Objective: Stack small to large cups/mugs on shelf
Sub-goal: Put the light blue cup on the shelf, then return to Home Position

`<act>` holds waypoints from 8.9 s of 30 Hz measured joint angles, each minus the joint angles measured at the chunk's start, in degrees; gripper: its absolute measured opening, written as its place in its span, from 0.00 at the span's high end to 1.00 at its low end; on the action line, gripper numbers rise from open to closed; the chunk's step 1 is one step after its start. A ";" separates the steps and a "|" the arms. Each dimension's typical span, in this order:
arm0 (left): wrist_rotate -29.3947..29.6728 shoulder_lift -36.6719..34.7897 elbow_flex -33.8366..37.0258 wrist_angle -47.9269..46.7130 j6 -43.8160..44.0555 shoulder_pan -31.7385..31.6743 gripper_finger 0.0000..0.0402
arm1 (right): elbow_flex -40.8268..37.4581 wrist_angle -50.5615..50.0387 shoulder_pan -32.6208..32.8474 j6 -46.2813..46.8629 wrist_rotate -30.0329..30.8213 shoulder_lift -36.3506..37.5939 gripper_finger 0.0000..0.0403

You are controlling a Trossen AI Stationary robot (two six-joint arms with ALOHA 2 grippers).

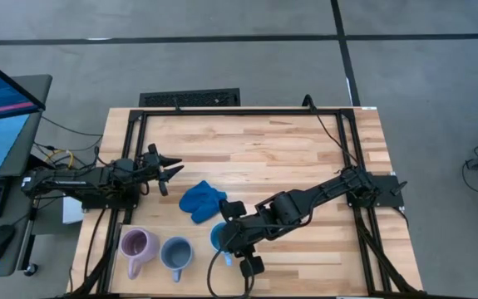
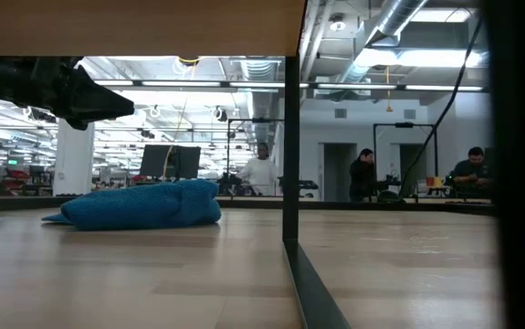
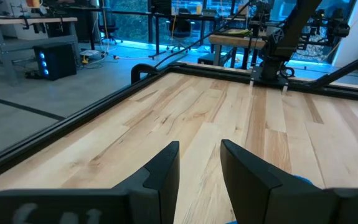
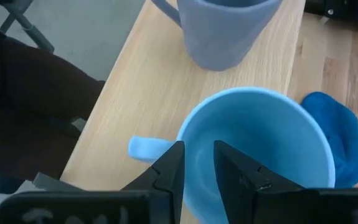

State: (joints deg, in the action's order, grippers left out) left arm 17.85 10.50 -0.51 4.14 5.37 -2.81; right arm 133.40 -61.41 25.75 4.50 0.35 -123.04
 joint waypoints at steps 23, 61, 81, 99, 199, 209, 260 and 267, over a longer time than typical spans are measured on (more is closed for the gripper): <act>0.02 0.00 0.00 0.00 -0.16 0.00 0.73 | -0.02 0.61 0.96 0.05 -1.57 -0.07 0.74; -1.11 -0.02 -0.01 -0.13 -0.17 -0.02 0.73 | 1.55 -1.27 -0.68 -3.02 6.83 2.78 0.74; -1.09 -0.04 -0.44 -0.55 0.13 -0.02 0.73 | -5.42 -12.01 -9.22 -11.01 14.87 17.52 0.74; -0.90 -0.04 -0.55 -0.72 -0.17 -0.02 0.73 | -65.08 27.82 -26.38 -14.06 6.19 57.82 0.86; 6.01 -8.02 0.15 1.20 -17.11 -3.19 0.73 | -132.96 74.28 -79.86 -0.03 -42.30 121.12 0.98; 4.80 -10.33 0.17 0.76 -17.40 -3.21 0.73 | -132.96 69.07 -79.89 -1.79 -41.73 122.99 0.97; 5.64 -10.01 0.15 0.74 -12.79 -3.21 0.73 | -132.98 65.23 -79.79 -2.96 -40.79 120.02 0.92; 5.66 -10.01 0.15 0.74 -12.80 -3.21 0.73 | -132.98 65.23 -79.79 -2.96 -40.82 120.02 0.92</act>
State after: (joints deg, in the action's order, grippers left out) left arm 23.51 0.49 -0.36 4.89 -7.43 -6.02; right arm 0.43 3.81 -54.04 1.54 -40.47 -3.03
